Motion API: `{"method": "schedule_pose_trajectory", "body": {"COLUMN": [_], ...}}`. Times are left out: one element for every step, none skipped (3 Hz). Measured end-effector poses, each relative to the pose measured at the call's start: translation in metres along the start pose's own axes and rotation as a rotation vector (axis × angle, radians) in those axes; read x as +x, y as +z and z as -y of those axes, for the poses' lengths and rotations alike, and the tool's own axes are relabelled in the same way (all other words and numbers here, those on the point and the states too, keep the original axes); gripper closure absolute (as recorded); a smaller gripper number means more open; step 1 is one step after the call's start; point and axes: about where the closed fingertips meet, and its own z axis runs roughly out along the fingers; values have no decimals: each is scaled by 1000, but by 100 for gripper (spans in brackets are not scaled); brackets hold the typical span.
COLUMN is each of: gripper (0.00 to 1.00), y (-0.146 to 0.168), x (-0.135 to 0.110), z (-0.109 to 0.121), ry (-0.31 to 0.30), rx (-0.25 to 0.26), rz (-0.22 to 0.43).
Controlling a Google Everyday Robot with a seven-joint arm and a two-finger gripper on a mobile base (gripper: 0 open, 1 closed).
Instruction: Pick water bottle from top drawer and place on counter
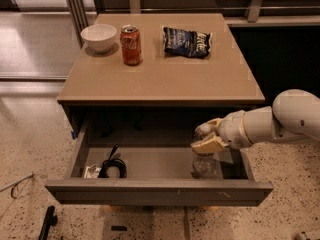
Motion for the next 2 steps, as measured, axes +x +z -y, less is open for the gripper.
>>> {"method": "schedule_pose_trajectory", "body": {"gripper": [100, 100], "y": [-3, -15], "x": [-18, -67], "z": [-5, -9], "ry": [9, 36], "rx": [-14, -28], "rz": [10, 27]}}
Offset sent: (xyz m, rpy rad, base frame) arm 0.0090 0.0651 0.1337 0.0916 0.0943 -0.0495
